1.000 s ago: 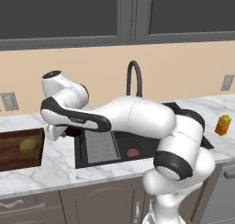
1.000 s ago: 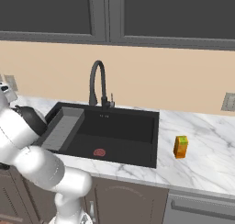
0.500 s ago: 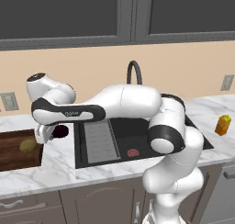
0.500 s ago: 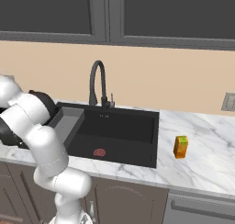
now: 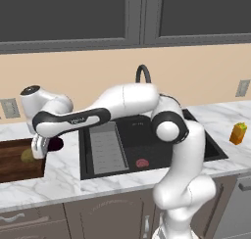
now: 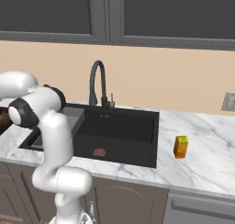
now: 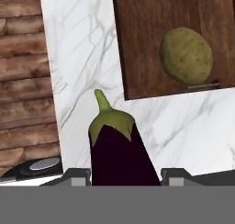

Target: Pick up all produce items and place them in the sink. Turn on the sink faucet to wash them. Then turn the sink off and put them in the tray.

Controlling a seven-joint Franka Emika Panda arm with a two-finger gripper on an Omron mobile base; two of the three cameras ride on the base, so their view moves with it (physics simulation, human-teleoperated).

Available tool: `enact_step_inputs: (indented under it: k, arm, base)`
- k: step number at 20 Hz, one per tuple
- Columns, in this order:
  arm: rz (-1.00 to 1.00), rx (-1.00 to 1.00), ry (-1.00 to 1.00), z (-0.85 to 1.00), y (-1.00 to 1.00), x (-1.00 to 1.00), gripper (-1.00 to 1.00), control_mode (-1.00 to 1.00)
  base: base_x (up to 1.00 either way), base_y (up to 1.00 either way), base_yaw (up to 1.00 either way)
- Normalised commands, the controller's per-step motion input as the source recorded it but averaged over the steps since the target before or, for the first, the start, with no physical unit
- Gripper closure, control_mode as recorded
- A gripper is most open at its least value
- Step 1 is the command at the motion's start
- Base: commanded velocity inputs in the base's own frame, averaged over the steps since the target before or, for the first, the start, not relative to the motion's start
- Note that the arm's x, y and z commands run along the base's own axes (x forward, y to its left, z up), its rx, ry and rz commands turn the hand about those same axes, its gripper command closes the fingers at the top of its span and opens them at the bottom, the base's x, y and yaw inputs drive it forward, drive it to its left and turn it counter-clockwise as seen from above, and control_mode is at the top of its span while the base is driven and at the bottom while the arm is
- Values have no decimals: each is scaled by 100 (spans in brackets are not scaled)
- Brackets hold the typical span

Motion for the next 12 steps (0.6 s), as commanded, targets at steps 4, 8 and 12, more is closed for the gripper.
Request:
enact_step_inputs:
  k: [4,8,12]
  arm:
    - [3,2,0,-11,41,19,100,-100]
    - [1,1,0,-12,39,23,100,-100]
    - [0,1,0,-15,34,17,100,-100]
  base:
    - [0,0,0]
    - [0,0,0]
    - [0,0,0]
